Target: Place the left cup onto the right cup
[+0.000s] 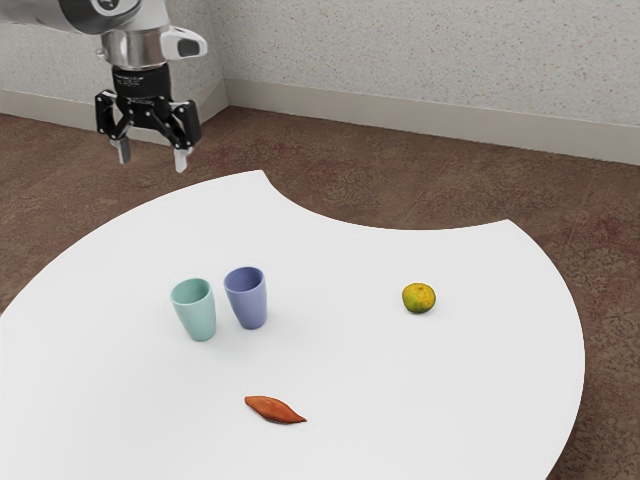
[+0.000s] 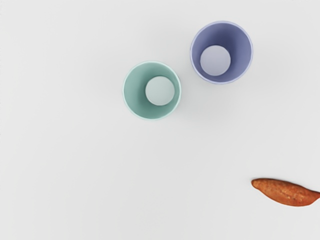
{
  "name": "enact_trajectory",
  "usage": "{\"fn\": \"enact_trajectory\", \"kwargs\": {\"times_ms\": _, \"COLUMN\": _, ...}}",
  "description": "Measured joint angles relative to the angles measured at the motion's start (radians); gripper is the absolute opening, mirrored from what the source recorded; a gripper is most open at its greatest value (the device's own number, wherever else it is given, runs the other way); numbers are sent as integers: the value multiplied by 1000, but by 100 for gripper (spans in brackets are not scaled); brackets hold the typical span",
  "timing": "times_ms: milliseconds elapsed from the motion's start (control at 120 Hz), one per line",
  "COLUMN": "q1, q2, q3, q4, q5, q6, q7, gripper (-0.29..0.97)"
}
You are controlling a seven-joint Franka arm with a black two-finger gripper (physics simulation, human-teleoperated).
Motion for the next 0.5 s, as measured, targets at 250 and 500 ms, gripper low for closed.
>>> {"fn": "enact_trajectory", "kwargs": {"times_ms": 250, "q1": 11, "q2": -4, "q3": 15, "q4": -110, "q5": 2, "q6": 47, "q7": -1, "gripper": 68}}
{"fn": "enact_trajectory", "kwargs": {"times_ms": 500, "q1": 9, "q2": -5, "q3": 24, "q4": -259, "q5": 3, "q6": 159, "q7": 0, "gripper": 68}}
